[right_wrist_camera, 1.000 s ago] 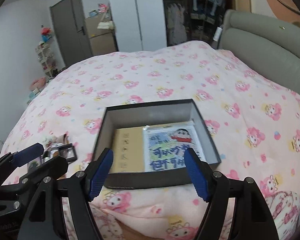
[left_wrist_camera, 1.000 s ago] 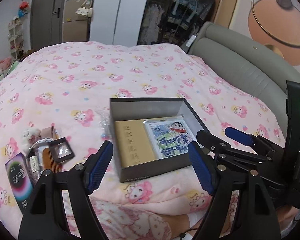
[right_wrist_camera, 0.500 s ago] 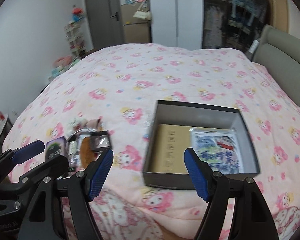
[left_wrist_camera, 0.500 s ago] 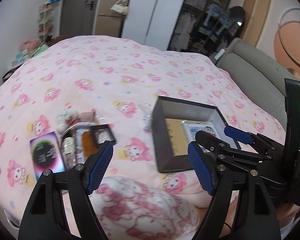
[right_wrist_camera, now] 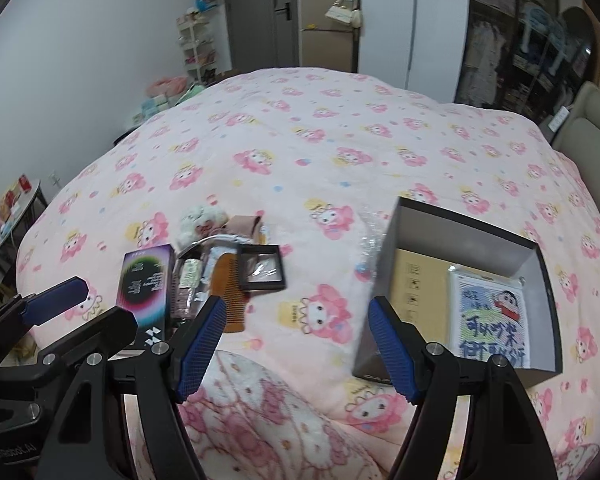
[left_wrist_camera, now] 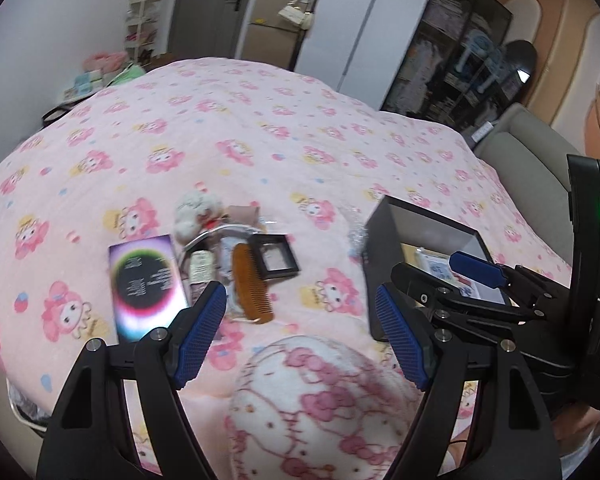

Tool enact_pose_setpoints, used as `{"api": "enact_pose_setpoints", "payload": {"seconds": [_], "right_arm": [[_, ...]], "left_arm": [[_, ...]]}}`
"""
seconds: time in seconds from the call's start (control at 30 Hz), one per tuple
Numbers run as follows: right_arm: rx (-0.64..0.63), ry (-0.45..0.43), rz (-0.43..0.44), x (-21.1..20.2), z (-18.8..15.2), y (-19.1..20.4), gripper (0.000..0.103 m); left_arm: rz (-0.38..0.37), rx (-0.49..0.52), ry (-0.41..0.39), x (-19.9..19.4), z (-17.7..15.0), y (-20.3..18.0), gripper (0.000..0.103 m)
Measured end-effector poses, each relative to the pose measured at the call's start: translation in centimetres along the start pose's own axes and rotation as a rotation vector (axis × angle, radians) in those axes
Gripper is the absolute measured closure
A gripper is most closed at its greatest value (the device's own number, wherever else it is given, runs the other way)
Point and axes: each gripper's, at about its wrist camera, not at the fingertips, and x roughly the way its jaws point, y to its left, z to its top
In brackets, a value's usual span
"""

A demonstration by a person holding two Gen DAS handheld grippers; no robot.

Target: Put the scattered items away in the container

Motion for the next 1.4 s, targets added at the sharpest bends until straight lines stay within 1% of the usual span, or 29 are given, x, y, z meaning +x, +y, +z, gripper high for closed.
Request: {"api": "enact_pose_setpoints", "payload": {"seconds": [0.17, 0.23, 0.37, 0.47, 0.57, 0.63, 0.73, 0.77, 0.83, 0.87, 0.93, 1.0, 1.03, 1.1, 1.13, 1.2, 1.23, 1.27, 1.3, 1.33, 1.37, 1.4], "right_arm": [[-0.061, 0.052, 0.036, 2.4, 0.4, 3.0, 0.032], [-0.081, 0.084, 0.058, 3.6, 0.4, 4.3, 0.032], [-0.1, 0.192, 0.149, 6.8, 0.3, 7.4, 0.032], [-0.115, 0.277, 0.226, 9.4, 0.2, 10.2, 0.032], [-0.127, 0.357, 0.286, 12.1, -0.1, 13.0, 0.032], [-0.137, 0.404, 0.291, 14.1, -0.4, 14.6, 0.032], [-0.17, 0.456, 0.25, 17.2, -1.0, 16.3, 0.032], [-0.182, 0.471, 0.234, 18.1, -1.3, 16.6, 0.032], [-0.188, 0.517, 0.216, 19.5, -1.8, 16.8, 0.032], [-0.185, 0.537, 0.221, 19.9, -2.0, 16.8, 0.032], [-0.186, 0.561, 0.244, 20.5, -2.2, 16.9, 0.032], [-0.174, 0.616, 0.28, 21.3, -2.6, 16.9, 0.032], [-0.161, 0.646, 0.303, 21.7, -2.8, 16.9, 0.032], [-0.129, 0.669, 0.316, 22.0, -3.1, 16.4, 0.032], [-0.122, 0.669, 0.316, 22.0, -3.1, 16.3, 0.032], [-0.124, 0.674, 0.326, 21.9, -3.3, 16.4, 0.032], [-0.127, 0.684, 0.343, 21.9, -3.4, 16.5, 0.033], [-0.131, 0.696, 0.353, 21.9, -3.7, 16.5, 0.035], [-0.134, 0.709, 0.364, 21.9, -3.9, 16.6, 0.041], [-0.129, 0.713, 0.385, 21.7, -4.0, 16.5, 0.046], [-0.123, 0.713, 0.412, 21.5, -4.2, 16.4, 0.047], [-0.122, 0.704, 0.417, 21.1, -4.2, 16.3, 0.047]], "left_arm": [[0.042, -0.074, 0.012, 0.7, -0.7, 3.6, 0.025], [0.055, -0.119, 0.025, 1.2, -1.1, 5.5, 0.025], [0.072, -0.237, 0.043, 1.9, -1.9, 10.0, 0.025], [0.1, -0.327, 0.053, 2.4, -2.6, 13.6, 0.025], [0.13, -0.419, 0.081, 3.5, -3.7, 16.9, 0.025], [0.137, -0.473, 0.115, 4.9, -4.7, 18.7, 0.025], [0.119, -0.544, 0.168, 7.1, -6.4, 20.5, 0.027], [0.103, -0.565, 0.181, 7.7, -6.9, 20.9, 0.029], [0.08, -0.596, 0.181, 8.5, -7.6, 21.6, 0.031], [0.078, -0.596, 0.182, 8.7, -7.7, 21.8, 0.034], [0.058, -0.601, 0.173, 9.1, -7.6, 22.1, 0.037], [0.01, -0.621, 0.162, 9.4, -7.3, 22.4, 0.041], [-0.013, -0.63, 0.157, 9.5, -7.1, 22.5, 0.042], [-0.053, -0.637, 0.144, 10.0, -6.8, 22.7, 0.042], [-0.057, -0.643, 0.151, 10.5, -6.7, 22.8, 0.042], [-0.013, -0.666, 0.207, 11.7, -7.0, 23.1, 0.043], [-0.003, -0.674, 0.235, 12.3, -7.1, 23.1, 0.044], [-0.002, -0.671, 0.246, 12.5, -7.1, 22.9, 0.044], [-0.006, -0.663, 0.251, 12.3, -6.9, 22.6, 0.044], [-0.028, -0.66, 0.258, 12.1, -6.8, 22.3, 0.044], [-0.052, -0.655, 0.266, 11.7, -6.7, 22.1, 0.045], [-0.081, -0.663, 0.272, 11.3, -6.6, 22.0, 0.046]]}}
